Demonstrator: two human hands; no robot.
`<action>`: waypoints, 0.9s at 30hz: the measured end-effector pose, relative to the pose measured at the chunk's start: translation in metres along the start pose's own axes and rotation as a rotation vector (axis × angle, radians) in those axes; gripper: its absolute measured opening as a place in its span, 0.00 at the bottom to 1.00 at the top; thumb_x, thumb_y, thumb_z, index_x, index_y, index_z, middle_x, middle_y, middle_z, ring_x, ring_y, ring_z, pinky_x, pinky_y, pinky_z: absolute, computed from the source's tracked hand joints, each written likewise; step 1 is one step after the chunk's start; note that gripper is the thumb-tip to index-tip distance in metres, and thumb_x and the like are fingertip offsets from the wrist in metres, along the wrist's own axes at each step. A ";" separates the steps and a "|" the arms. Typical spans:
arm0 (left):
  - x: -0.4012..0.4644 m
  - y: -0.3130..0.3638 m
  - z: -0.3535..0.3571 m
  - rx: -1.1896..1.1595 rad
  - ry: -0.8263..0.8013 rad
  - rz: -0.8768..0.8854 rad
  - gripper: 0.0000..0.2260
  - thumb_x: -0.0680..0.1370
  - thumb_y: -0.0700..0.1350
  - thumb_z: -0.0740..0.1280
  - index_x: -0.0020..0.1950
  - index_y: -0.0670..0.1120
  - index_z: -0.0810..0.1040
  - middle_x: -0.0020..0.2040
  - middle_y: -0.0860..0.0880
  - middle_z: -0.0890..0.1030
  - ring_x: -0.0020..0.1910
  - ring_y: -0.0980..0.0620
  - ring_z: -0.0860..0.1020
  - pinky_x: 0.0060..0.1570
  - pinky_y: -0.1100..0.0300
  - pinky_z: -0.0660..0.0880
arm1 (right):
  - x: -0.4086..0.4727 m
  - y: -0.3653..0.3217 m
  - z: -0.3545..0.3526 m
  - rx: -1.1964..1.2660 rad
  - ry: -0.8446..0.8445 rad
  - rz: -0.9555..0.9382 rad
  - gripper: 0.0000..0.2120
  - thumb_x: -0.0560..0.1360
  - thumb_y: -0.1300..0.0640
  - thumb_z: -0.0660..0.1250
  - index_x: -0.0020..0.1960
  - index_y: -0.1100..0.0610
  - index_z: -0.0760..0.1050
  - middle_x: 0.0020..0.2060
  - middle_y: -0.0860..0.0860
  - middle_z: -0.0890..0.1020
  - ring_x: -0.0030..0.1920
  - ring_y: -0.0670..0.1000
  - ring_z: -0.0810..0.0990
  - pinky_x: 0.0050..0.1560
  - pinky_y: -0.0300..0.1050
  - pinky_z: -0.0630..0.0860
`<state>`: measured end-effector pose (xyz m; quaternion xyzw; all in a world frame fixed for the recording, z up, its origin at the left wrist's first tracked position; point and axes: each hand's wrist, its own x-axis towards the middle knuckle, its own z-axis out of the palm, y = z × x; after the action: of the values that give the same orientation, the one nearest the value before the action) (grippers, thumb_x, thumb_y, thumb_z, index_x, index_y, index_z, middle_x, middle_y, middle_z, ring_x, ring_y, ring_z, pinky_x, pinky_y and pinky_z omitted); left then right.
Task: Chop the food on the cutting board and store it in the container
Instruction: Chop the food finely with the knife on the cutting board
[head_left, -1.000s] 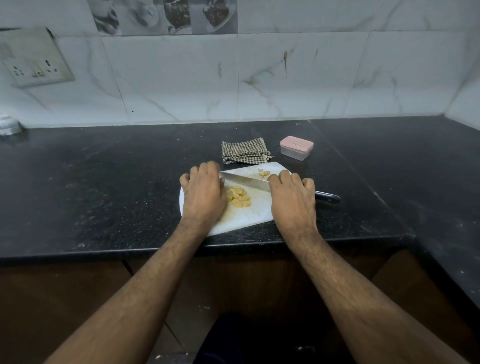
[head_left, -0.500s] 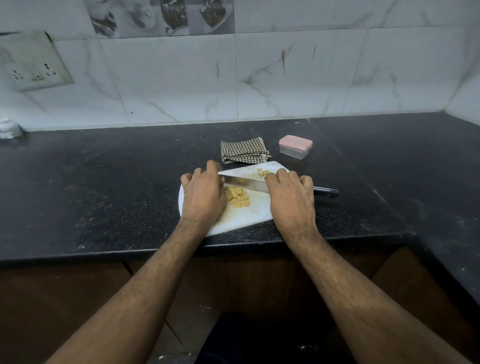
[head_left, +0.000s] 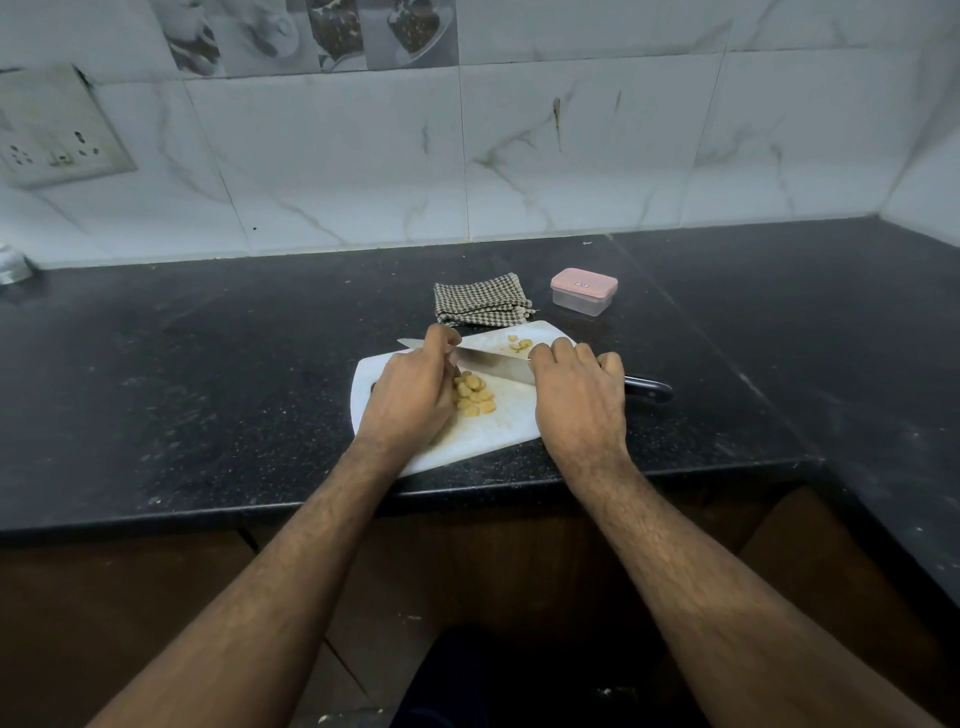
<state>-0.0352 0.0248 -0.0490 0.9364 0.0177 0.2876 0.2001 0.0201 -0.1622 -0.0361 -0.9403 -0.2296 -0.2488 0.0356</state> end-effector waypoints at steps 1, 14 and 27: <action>0.000 0.000 0.000 -0.009 0.002 0.006 0.10 0.84 0.50 0.53 0.63 0.50 0.66 0.45 0.48 0.84 0.43 0.45 0.81 0.41 0.44 0.79 | 0.000 0.000 0.000 -0.002 -0.002 0.002 0.13 0.81 0.58 0.62 0.65 0.52 0.73 0.55 0.50 0.78 0.54 0.51 0.75 0.54 0.52 0.69; 0.004 0.002 -0.004 -0.001 -0.206 0.071 0.15 0.80 0.57 0.69 0.60 0.50 0.84 0.54 0.54 0.81 0.53 0.53 0.79 0.54 0.49 0.77 | -0.004 -0.003 -0.003 0.022 0.004 0.041 0.09 0.82 0.60 0.59 0.60 0.56 0.73 0.51 0.52 0.78 0.46 0.51 0.79 0.39 0.47 0.70; 0.001 0.000 -0.003 -0.063 -0.124 0.164 0.10 0.80 0.51 0.68 0.55 0.47 0.84 0.55 0.52 0.81 0.52 0.52 0.80 0.51 0.51 0.77 | -0.003 -0.002 0.006 0.006 0.077 0.031 0.06 0.83 0.57 0.61 0.56 0.54 0.76 0.47 0.50 0.78 0.42 0.50 0.78 0.38 0.47 0.69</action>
<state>-0.0356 0.0261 -0.0461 0.9439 -0.0807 0.2449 0.2061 0.0197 -0.1606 -0.0432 -0.9334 -0.2140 -0.2835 0.0509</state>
